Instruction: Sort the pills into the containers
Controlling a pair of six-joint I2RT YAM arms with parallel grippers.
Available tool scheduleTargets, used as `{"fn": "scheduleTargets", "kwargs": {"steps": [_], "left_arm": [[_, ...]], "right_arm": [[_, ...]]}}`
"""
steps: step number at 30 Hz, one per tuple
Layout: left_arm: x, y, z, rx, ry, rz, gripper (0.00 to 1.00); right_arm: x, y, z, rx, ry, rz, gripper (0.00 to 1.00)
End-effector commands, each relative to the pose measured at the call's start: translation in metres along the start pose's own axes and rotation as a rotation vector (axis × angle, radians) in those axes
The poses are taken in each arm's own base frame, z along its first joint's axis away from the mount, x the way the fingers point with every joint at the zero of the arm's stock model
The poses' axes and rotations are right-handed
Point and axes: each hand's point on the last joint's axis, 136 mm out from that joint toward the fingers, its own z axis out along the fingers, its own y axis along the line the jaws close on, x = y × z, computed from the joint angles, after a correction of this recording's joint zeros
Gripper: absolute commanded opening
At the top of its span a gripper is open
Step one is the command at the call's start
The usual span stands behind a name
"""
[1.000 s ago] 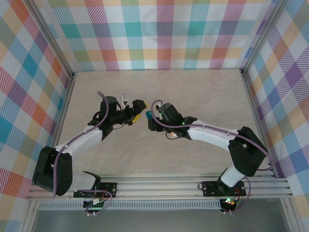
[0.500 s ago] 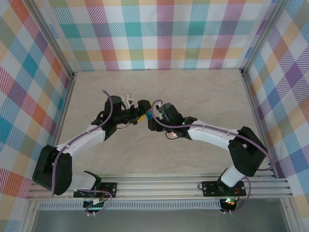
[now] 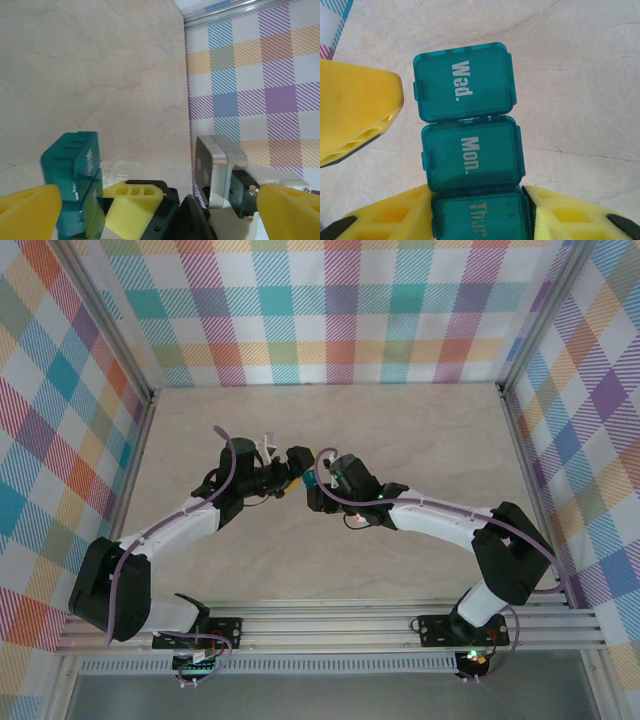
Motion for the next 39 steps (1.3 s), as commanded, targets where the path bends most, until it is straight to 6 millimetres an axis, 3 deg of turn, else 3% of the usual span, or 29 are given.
{"fn": "scheduleTargets", "kwargs": {"steps": [1,11,39], "left_arm": [[-0.005,-0.01,-0.005,0.001,-0.031,0.033,1.0],[-0.004,-0.018,0.004,0.027,-0.007,0.037,1.0],[0.0,-0.029,0.013,0.043,0.008,0.048,1.0]], "right_arm": [[-0.008,0.003,-0.007,-0.022,-0.031,0.019,0.46],[-0.007,0.012,-0.004,-0.066,-0.014,0.001,0.45],[0.0,0.012,0.002,-0.079,0.009,0.007,0.44]]}}
